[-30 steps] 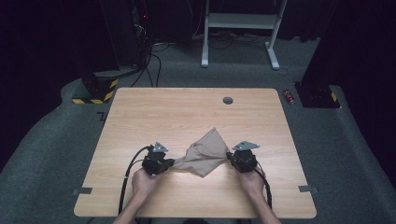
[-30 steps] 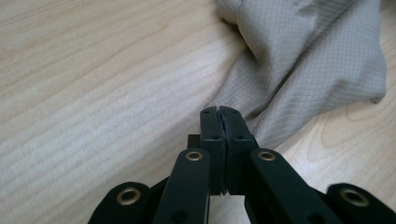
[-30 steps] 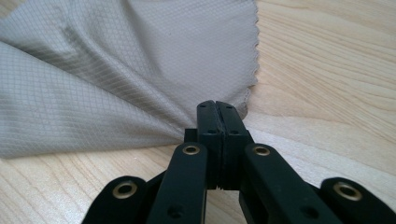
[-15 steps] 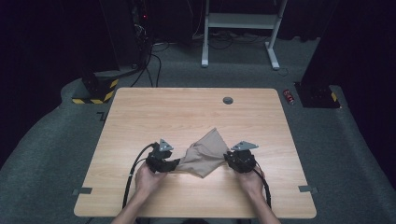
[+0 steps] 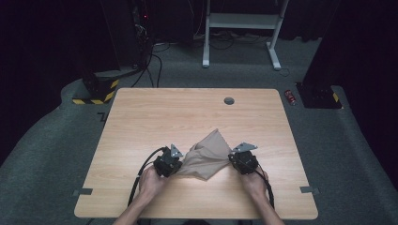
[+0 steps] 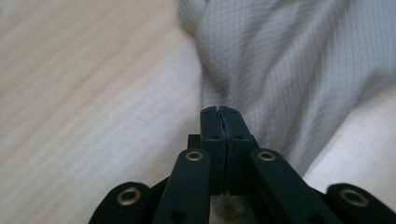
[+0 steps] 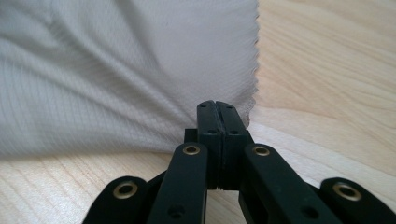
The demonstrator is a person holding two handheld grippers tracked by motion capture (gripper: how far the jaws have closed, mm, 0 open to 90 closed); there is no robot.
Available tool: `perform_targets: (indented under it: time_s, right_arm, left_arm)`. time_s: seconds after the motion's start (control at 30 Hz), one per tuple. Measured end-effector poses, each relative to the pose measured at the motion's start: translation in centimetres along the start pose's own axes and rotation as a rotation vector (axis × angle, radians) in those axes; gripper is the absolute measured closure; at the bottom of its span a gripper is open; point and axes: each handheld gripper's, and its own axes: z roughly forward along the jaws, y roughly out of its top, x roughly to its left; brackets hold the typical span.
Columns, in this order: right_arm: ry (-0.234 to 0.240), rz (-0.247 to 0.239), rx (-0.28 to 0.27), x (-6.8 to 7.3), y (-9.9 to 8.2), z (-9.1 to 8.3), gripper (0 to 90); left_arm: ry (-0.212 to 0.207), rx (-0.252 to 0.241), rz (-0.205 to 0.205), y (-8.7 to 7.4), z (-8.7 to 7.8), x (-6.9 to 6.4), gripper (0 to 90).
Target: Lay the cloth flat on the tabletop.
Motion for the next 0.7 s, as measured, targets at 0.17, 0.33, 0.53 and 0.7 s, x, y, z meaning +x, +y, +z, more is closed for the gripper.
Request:
perform_targets:
  time_s: [0.17,0.33,0.53,0.7]
  right_arm:
    - [-0.004,-0.009,0.003,0.0,0.2,-0.2,88.5]
    - [-0.017,0.006,-0.001,0.0,0.3,0.2,73.6]
    - [-0.031,0.021,0.007,0.1,0.6,0.7,74.7]
    - [-0.024,0.040,0.022,0.0,0.5,1.2,77.4]
  left_arm:
    - [-0.032,-0.003,-0.032,-0.3,-0.6,-0.2,85.7]
    - [0.040,-0.092,-0.119,1.3,-0.2,1.3,54.1]
    - [0.051,-0.128,-0.118,4.9,1.8,2.1,51.9]
    - [0.041,-0.079,-0.106,6.7,4.1,2.0,61.5]
